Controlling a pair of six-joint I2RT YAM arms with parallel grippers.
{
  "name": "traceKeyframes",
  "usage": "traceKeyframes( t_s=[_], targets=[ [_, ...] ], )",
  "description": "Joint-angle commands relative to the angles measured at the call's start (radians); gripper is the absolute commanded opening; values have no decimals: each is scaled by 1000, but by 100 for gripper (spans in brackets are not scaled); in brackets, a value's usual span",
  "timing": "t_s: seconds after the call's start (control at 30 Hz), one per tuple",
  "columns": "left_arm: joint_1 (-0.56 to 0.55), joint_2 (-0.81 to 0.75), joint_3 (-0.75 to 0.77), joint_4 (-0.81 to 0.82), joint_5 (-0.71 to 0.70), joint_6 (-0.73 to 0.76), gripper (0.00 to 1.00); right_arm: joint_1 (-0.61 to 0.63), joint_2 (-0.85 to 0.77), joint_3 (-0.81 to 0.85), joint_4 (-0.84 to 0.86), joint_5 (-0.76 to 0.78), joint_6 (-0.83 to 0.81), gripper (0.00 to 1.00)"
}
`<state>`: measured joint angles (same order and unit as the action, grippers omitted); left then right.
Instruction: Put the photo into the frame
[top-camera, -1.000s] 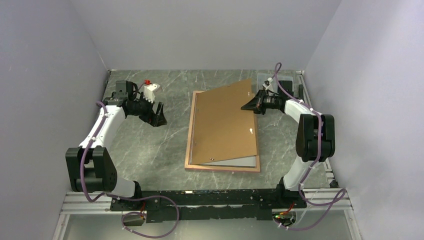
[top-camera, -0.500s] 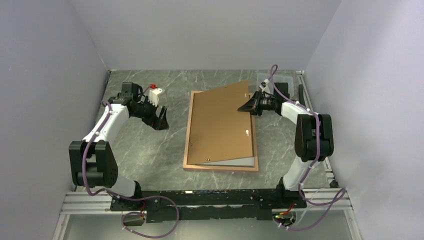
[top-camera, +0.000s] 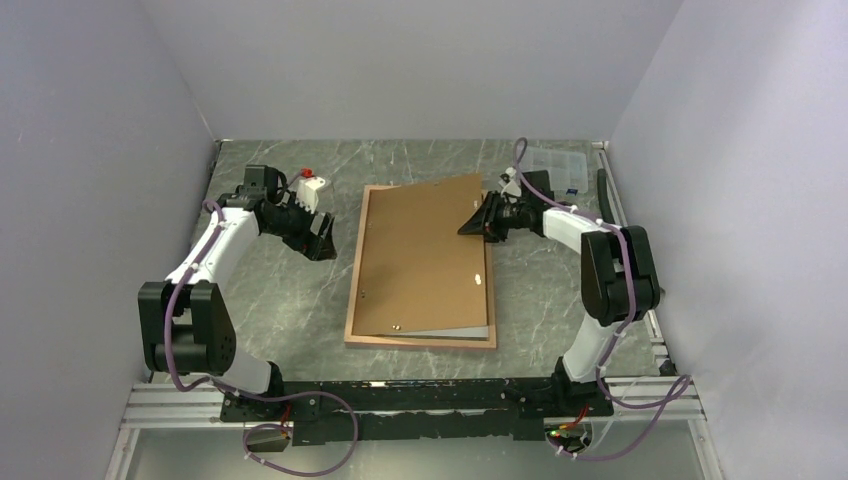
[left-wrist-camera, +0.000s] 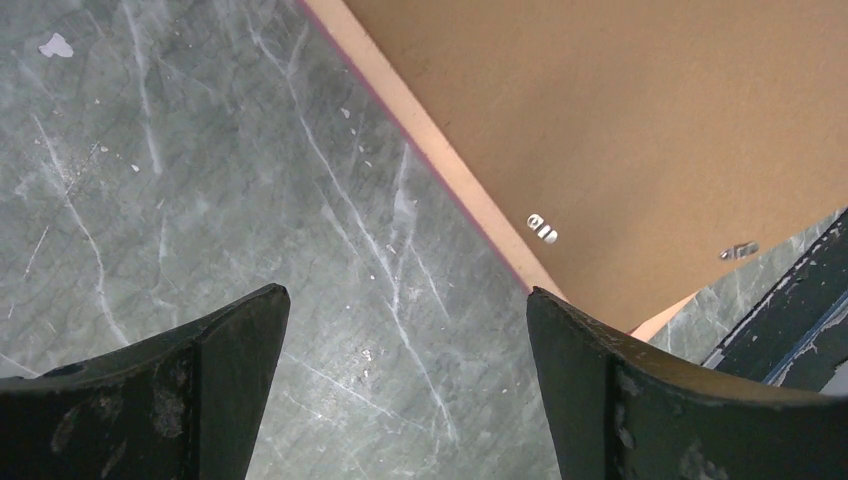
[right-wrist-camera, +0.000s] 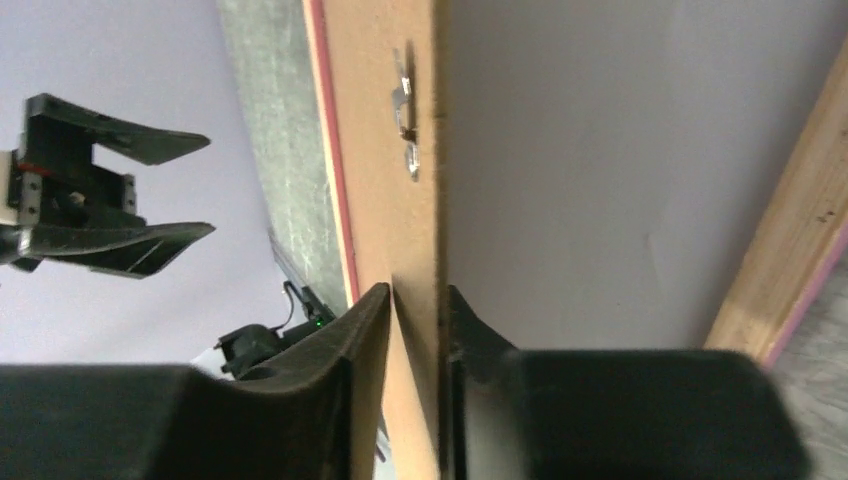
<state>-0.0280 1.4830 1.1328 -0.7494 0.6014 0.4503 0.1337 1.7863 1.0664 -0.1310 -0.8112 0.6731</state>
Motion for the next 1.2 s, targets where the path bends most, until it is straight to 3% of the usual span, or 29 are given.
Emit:
traceKeyframes(
  t_s=[0.0, 0.17, 0.5, 0.6, 0.97, 1.1, 1.17],
  targets=[
    [-4, 2, 20, -12, -21, -4, 94, 49, -11, 7, -20, 114, -16, 34],
    [-4, 17, 32, -54, -41, 15, 94, 70, 13, 44, -95, 195, -27, 59],
    [-3, 15, 16, -46, -53, 10, 94, 182, 60, 221, -418, 571, -73, 74],
    [-4, 17, 13, -45, -60, 7, 94, 197, 64, 241, -453, 628, -74, 98],
    [-4, -1, 30, -64, -74, -7, 94, 256, -23, 360, -592, 853, -112, 100],
    [-1, -1, 64, -80, -96, -33, 94, 348, -172, 369, -538, 1053, -113, 100],
    [6, -7, 88, -82, -99, -43, 94, 365, -253, 318, -445, 1060, -106, 100]
  ],
)
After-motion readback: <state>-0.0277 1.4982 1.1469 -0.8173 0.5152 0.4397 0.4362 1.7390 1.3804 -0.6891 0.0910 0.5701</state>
